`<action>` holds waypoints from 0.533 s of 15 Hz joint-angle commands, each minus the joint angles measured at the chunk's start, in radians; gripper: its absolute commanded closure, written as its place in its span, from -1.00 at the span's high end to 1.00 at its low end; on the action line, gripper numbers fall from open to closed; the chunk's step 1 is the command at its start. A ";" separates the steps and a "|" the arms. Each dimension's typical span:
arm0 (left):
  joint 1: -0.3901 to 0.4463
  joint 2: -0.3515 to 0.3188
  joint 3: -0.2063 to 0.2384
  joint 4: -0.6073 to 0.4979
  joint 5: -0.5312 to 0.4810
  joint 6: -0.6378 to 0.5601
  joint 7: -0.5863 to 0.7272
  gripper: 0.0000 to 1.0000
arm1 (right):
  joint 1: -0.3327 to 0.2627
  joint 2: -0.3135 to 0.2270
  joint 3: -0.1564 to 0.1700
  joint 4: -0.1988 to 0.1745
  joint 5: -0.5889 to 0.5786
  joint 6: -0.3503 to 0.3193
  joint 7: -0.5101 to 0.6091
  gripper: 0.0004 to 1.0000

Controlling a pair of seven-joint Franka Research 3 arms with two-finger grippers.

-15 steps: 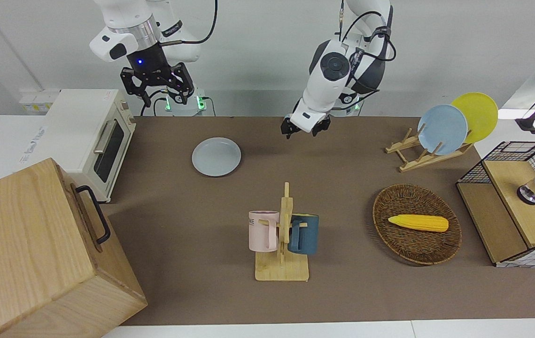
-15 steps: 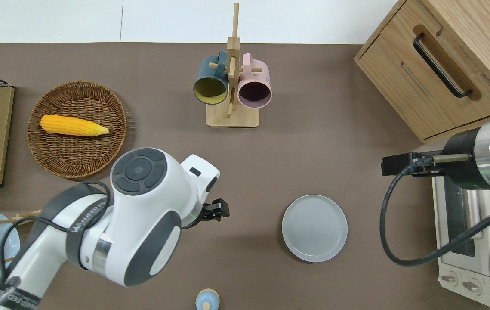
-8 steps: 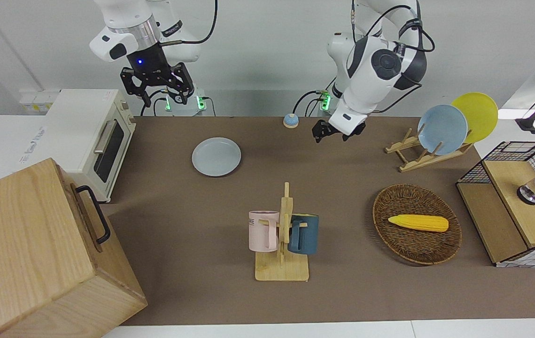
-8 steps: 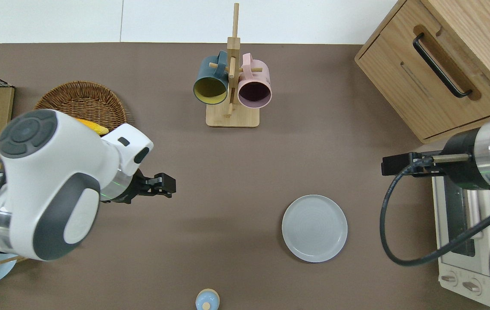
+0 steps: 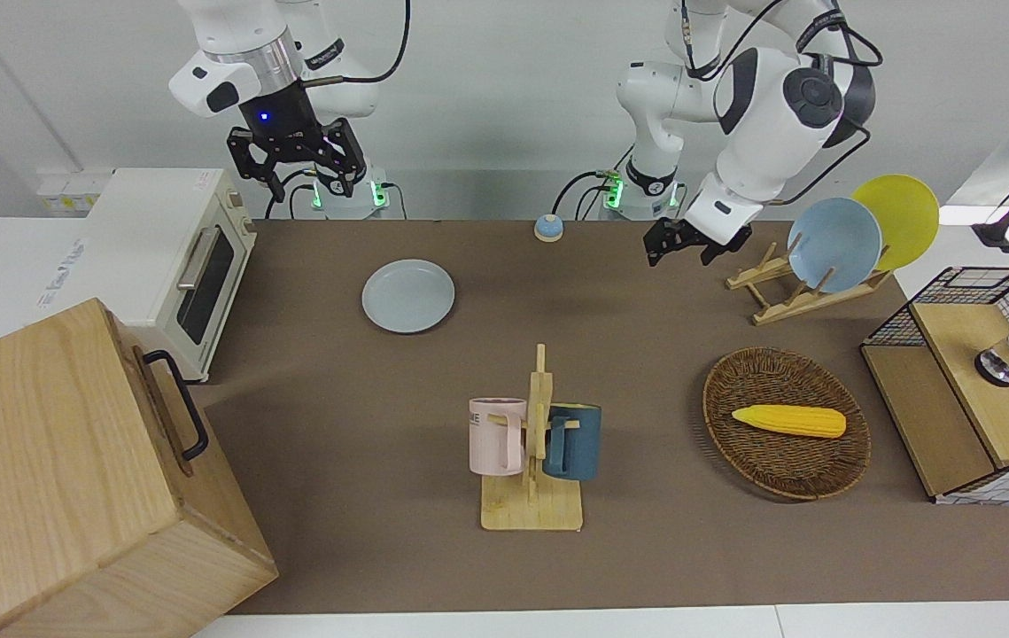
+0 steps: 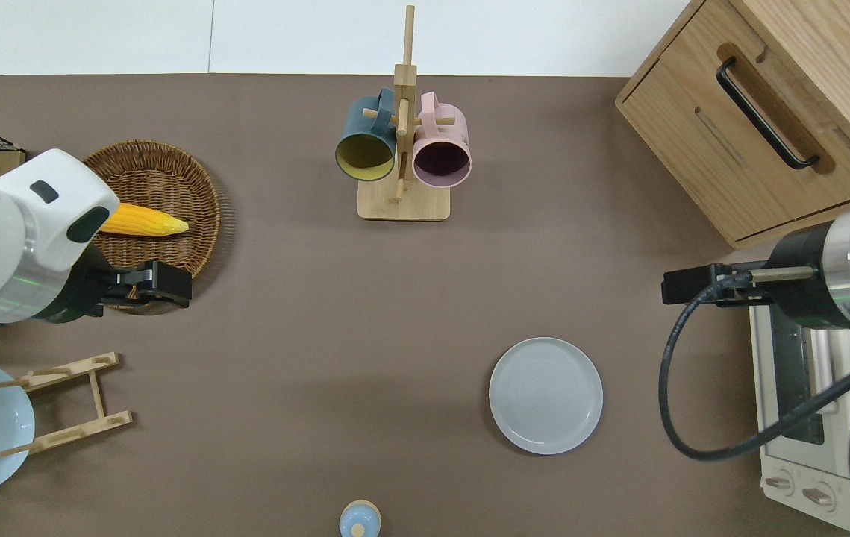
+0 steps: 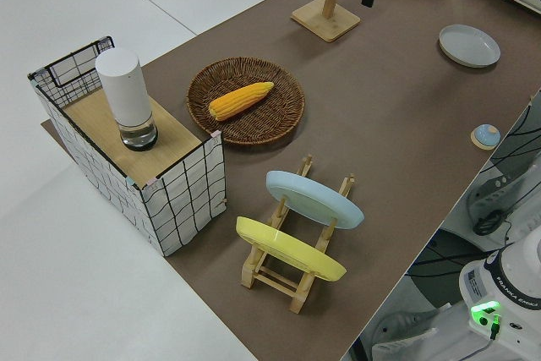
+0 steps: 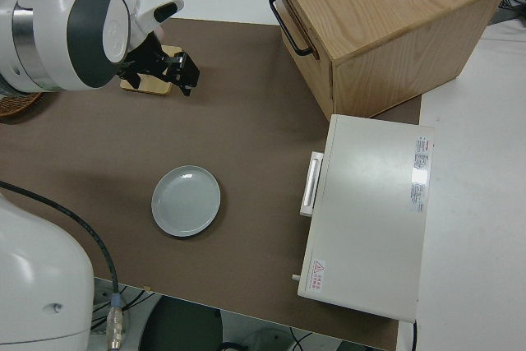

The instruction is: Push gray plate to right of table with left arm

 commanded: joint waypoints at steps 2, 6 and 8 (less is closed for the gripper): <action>0.039 0.021 -0.006 0.095 0.024 -0.076 0.006 0.98 | -0.006 0.006 0.004 0.014 0.016 -0.007 0.002 0.99; 0.048 0.023 -0.009 0.121 0.026 -0.099 0.004 0.98 | -0.006 0.006 0.004 0.014 0.016 -0.007 0.002 0.99; 0.048 0.024 -0.012 0.128 0.044 -0.105 0.004 0.98 | -0.006 0.006 0.004 0.014 0.016 -0.007 0.002 0.99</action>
